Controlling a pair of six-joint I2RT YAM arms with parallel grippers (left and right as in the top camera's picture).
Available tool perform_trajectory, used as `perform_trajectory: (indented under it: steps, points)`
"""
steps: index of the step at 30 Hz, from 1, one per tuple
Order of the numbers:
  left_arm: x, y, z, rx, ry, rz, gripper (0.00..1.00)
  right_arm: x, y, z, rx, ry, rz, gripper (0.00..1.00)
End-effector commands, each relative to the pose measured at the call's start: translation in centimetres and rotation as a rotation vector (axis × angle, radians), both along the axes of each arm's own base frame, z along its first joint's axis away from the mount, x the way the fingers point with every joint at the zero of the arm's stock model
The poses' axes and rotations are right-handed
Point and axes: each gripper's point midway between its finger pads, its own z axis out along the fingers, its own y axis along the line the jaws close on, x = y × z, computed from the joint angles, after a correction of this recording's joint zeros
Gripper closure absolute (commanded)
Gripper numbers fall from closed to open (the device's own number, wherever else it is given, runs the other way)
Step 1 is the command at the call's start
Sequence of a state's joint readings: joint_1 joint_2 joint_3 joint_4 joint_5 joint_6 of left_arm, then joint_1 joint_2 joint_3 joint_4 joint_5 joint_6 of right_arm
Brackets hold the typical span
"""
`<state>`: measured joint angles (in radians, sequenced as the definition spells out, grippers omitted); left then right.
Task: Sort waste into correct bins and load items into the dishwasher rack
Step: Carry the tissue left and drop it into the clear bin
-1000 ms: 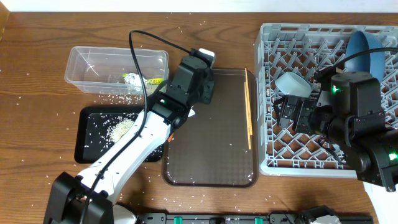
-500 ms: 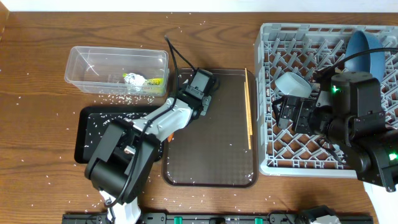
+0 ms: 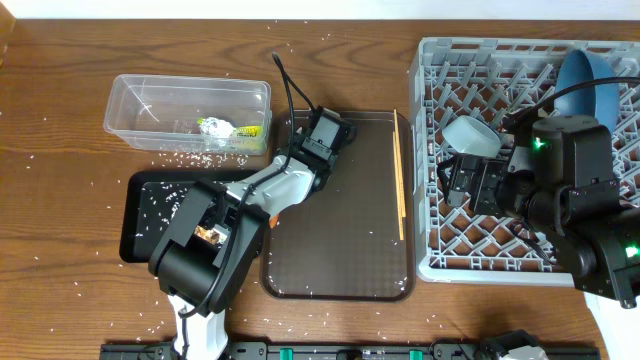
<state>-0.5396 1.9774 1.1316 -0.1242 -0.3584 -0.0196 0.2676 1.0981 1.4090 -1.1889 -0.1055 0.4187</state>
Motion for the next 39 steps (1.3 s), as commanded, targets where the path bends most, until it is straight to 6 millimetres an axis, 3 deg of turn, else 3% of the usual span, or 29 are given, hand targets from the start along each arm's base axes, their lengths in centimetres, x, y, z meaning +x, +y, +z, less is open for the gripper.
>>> perform_trajectory:
  steps: [1, 5, 6, 9, 12, 20, 22, 26, 32, 37, 39]
  points:
    - [-1.5, 0.9, -3.0, 0.056, 0.091, -0.022, 0.52, 0.2, -0.3, 0.3, 0.016, -0.001, -0.024, 0.01]
    - [-2.6, -1.2, -3.4, -0.045, 0.16, -0.087, 0.91, 0.3, -0.3, 0.2, 0.014, 0.004, -0.024, 0.01]
    - [-2.8, -1.5, -3.3, -0.059, 0.166, -0.097, 0.94, 0.3, -0.3, 0.1, 0.014, 0.006, -0.024, 0.01]
    - [-2.7, -1.8, -2.1, -0.075, 0.145, -0.102, 0.94, 0.2, -0.3, 0.1, 0.014, 0.008, -0.024, 0.01]
    - [-2.1, -2.3, 0.5, -0.105, 0.09, -0.109, 0.94, 0.4, -0.3, 0.2, 0.015, 0.003, -0.024, 0.01]
    - [-1.1, -3.4, 12.5, -0.254, -0.152, -0.144, 0.94, 0.7, -0.2, 0.0, 0.014, 0.007, -0.024, 0.01]
    - [-1.1, -3.1, 14.6, -0.275, -0.199, -0.143, 0.94, 0.8, -0.1, -0.1, 0.013, 0.01, -0.024, 0.01]
    - [-0.1, -0.3, 17.2, -0.261, -0.278, -0.069, 0.94, 0.9, -0.1, -0.3, 0.012, 0.019, -0.023, 0.01]
    - [3.8, 7.8, 18.9, -0.264, -0.393, 0.122, 0.94, 0.9, 0.0, -0.3, 0.017, 0.022, -0.019, 0.01]
    - [6.7, 12.3, 18.0, -0.358, -0.416, 0.165, 0.93, 0.8, 0.2, -0.3, 0.025, 0.022, -0.012, 0.01]
    - [7.8, 13.2, 17.2, -0.395, -0.423, 0.163, 0.83, 0.8, 0.3, -0.3, 0.031, 0.024, -0.007, 0.01]
